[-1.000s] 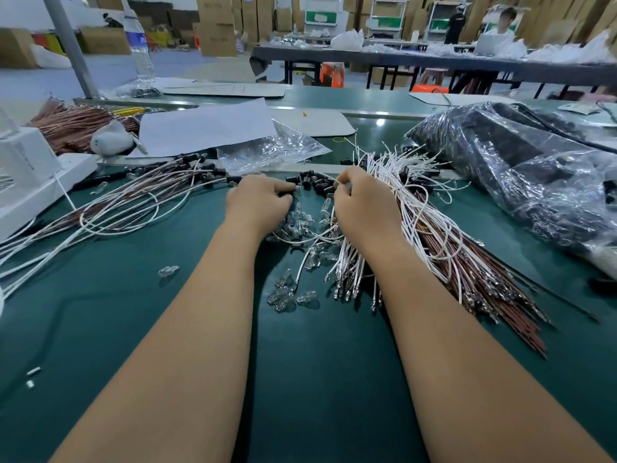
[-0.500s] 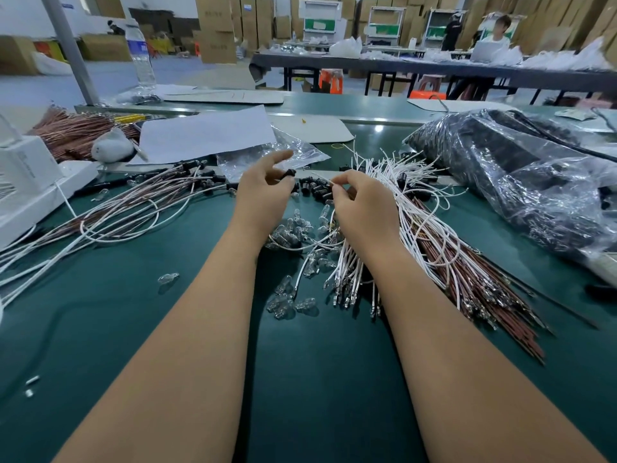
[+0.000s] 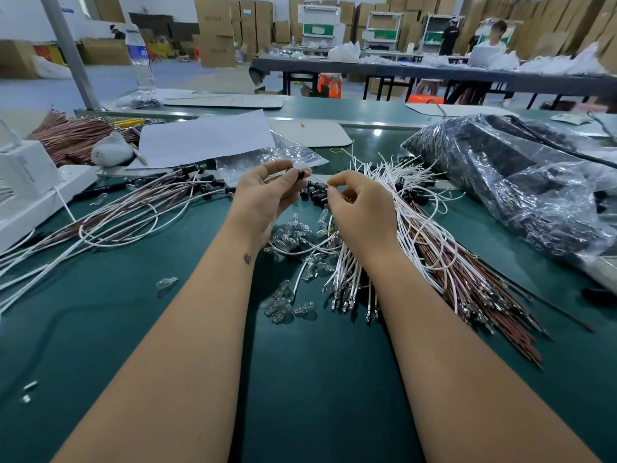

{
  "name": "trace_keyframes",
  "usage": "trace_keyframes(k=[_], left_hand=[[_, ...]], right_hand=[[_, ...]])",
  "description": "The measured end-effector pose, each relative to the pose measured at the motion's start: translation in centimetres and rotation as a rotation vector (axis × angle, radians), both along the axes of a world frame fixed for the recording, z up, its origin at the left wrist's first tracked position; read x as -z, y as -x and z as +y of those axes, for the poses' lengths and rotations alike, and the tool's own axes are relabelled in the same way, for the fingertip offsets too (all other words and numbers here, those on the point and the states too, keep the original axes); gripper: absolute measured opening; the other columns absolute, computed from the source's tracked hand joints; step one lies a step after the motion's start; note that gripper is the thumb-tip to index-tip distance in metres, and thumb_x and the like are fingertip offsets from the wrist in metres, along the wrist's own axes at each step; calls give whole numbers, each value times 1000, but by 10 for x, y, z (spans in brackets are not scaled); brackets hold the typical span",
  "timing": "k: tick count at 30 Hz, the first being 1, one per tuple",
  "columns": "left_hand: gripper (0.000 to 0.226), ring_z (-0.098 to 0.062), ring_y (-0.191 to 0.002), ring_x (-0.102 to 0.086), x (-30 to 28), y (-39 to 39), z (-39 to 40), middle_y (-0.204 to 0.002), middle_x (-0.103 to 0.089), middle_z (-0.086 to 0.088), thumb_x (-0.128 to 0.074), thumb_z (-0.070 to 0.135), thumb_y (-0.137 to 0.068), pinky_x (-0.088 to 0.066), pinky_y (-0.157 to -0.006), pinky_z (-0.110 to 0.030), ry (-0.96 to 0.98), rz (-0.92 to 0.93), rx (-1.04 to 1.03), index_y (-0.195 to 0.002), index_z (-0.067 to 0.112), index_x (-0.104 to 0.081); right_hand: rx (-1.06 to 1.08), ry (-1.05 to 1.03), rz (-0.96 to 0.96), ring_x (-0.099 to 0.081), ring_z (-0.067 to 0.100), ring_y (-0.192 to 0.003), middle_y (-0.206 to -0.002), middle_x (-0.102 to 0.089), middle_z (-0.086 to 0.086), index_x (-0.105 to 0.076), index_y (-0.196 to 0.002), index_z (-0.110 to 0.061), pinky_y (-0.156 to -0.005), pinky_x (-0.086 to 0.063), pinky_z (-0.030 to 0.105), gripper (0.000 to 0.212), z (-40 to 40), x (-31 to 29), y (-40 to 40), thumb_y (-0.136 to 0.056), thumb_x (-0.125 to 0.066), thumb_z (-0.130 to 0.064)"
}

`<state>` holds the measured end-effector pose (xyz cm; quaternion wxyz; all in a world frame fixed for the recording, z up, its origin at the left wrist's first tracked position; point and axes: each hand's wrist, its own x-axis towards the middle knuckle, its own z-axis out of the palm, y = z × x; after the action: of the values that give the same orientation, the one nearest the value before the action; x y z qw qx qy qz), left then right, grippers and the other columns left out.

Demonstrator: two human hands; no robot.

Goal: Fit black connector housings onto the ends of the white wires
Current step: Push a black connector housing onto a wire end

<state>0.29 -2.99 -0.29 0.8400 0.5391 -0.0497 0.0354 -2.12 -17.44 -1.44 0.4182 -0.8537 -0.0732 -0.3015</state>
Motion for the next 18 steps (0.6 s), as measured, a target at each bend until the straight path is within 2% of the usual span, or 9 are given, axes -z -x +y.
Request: trace_keyframes(k=[4,12,18], left_hand=[[12,-13,-79,-69,1,0,-2,-85,-75,-4,-55,3,-94,-56,-80,-24,1,-16,59,-103,11,-56],[12,-13,-78,-71,3,-3,2,-82,-75,-5,-56,1,-93,-56,-72,-22,85,5,27,-98,11,-56],[13,-14,-76,-70,3,0,-2,-86,-75,-6,-52,-2,-94,-57,-73,-23,56,-16,148,-97,10,-55]], right_hand=[[-8,23,3,-52,4,-59,-64,-55,-14,-71,-91,-24,-55,-39,23,13,-1,0,0,-89,-59,-19],[-9,-16,-31,-50,7,-53,-57,-55,-11,-65,-81,-29,-52,-40,24,12,1,-1,3,-86,-58,-20],[-10,28,-28,-47,3,-56,-62,-51,-14,-69,-90,-22,-52,-34,22,12,1,0,2,-89,-58,-19]])
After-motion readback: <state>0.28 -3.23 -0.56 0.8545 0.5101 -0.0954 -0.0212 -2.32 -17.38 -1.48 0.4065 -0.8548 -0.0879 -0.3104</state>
